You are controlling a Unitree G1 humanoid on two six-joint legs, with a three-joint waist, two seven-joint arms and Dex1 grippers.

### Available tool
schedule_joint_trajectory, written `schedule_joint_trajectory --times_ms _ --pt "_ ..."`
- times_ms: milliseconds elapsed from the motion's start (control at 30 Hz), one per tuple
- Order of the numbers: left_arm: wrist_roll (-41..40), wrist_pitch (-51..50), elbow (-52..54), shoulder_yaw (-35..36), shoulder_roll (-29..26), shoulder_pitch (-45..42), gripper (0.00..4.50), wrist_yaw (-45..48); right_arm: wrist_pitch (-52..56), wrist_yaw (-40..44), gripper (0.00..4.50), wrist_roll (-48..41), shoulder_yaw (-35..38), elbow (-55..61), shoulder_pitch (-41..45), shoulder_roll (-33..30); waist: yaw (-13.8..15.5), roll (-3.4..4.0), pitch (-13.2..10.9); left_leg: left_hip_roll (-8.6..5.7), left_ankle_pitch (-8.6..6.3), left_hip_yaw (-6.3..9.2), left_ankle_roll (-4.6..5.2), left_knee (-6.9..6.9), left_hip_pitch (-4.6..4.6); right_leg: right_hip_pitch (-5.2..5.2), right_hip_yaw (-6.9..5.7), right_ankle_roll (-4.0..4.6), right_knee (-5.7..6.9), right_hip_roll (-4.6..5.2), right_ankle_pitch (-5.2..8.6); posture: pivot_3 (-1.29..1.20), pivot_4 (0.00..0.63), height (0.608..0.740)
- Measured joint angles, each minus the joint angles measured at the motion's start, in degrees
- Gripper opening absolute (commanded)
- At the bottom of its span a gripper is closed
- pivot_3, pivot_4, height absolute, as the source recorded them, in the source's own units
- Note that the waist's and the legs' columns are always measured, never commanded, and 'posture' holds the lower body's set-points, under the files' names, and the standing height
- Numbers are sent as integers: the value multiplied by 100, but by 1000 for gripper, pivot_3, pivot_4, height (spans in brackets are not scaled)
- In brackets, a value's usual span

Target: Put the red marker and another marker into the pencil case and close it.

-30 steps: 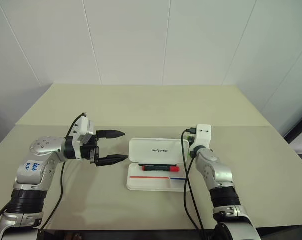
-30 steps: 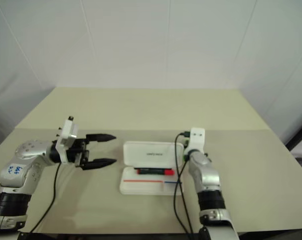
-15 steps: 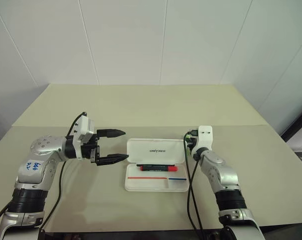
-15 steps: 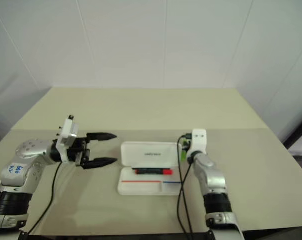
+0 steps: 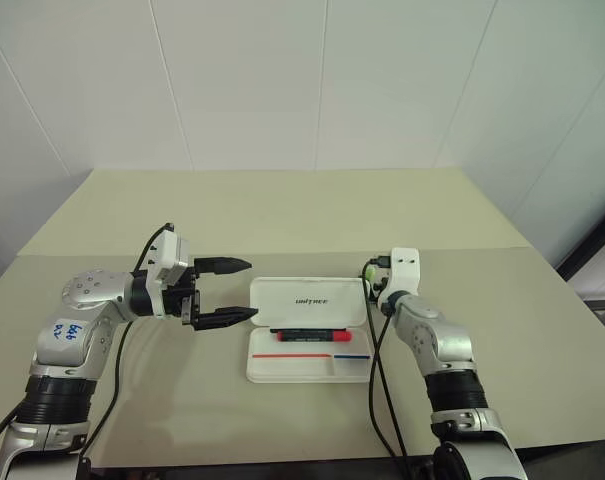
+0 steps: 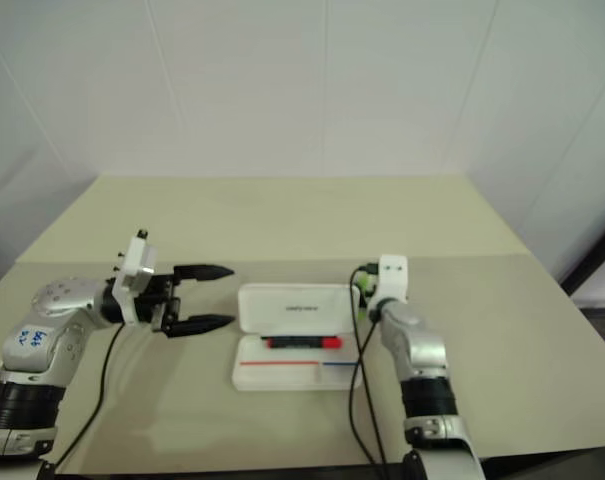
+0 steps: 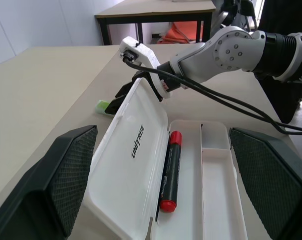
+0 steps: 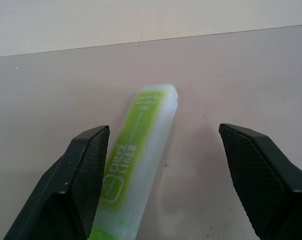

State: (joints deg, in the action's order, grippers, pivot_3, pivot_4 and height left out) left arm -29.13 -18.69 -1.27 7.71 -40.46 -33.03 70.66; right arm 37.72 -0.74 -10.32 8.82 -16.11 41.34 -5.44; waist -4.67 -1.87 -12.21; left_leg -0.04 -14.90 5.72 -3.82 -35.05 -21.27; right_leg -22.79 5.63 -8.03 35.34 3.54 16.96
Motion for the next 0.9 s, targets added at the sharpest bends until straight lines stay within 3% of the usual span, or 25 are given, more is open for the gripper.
schedule_joint_trajectory --times_ms 900 --pt "0 3 3 0 1 1 4500 -4 348 -795 4475 245 -87 -209 248 85 129 -2 1 -4 5 0 -1 -5 -6 -7 0 0 3 4 -1 0 150 740"
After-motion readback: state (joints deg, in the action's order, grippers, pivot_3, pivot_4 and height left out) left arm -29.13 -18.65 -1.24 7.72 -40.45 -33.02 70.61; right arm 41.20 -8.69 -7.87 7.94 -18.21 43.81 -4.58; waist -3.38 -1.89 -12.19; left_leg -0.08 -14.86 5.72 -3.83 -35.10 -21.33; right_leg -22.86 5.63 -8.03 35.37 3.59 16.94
